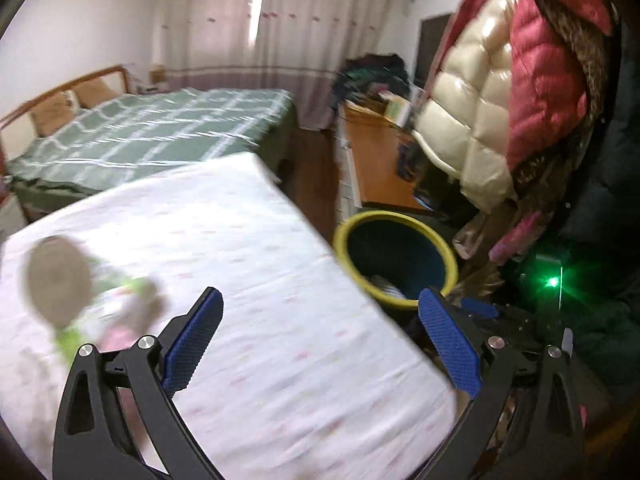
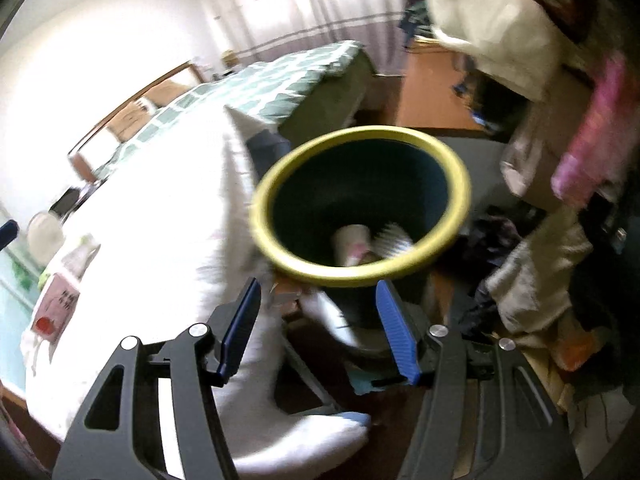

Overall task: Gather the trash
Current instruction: 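Grasp the crumpled white tissue with the right tool, then carry the tissue over the bin and open the right tool, then grasp the pink milk carton with the left tool, then carry the pink carton over the bin and open the left tool, then grasp the white lidded cup by its rim with the right tool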

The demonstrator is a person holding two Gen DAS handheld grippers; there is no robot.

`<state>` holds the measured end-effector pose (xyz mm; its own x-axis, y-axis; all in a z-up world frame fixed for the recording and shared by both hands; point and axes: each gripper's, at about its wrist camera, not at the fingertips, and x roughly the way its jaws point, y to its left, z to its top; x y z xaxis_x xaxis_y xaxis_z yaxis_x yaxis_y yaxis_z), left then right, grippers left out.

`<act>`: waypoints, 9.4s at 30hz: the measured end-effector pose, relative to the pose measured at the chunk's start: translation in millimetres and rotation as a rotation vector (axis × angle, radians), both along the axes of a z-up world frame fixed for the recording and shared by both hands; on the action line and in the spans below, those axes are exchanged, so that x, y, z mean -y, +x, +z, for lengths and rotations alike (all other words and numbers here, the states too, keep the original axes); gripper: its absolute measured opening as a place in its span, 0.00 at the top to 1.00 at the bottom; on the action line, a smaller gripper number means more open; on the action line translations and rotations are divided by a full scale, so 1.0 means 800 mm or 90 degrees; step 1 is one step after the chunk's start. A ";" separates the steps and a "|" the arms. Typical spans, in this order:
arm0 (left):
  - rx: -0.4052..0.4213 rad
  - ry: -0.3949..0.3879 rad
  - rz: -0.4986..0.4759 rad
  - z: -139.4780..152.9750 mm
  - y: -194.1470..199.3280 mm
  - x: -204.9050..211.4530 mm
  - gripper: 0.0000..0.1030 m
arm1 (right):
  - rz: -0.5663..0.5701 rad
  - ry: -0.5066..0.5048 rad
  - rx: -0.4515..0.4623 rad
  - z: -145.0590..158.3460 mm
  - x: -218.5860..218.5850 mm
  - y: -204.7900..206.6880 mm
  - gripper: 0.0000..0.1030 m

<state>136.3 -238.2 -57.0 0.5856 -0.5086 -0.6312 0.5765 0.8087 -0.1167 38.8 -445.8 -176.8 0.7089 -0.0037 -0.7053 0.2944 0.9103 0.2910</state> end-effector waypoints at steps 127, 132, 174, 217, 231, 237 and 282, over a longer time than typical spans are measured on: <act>-0.118 -0.002 0.097 -0.145 0.051 -0.223 0.22 | 0.082 -0.067 -0.124 0.060 0.002 0.171 0.50; -0.142 0.018 0.089 -0.162 0.066 -0.203 0.38 | 0.093 -0.060 -0.126 0.053 0.004 0.168 0.50; -0.066 0.045 -0.028 -0.072 0.083 -0.074 0.62 | 0.071 -0.102 -0.053 0.068 0.010 0.071 0.47; -0.048 0.065 -0.213 -0.071 0.148 0.275 0.13 | -0.043 -0.088 -0.077 0.053 0.055 -0.049 0.44; 0.070 -0.010 0.084 0.003 0.112 -0.120 0.06 | 0.042 -0.108 -0.055 0.065 -0.032 0.007 0.41; 0.107 -0.014 0.232 -0.008 0.123 -0.260 0.05 | 0.101 -0.117 -0.057 0.067 -0.091 0.054 0.40; 0.109 -0.069 0.400 -0.075 0.151 -0.391 0.05 | 0.402 -0.073 0.018 0.100 -0.407 0.325 0.95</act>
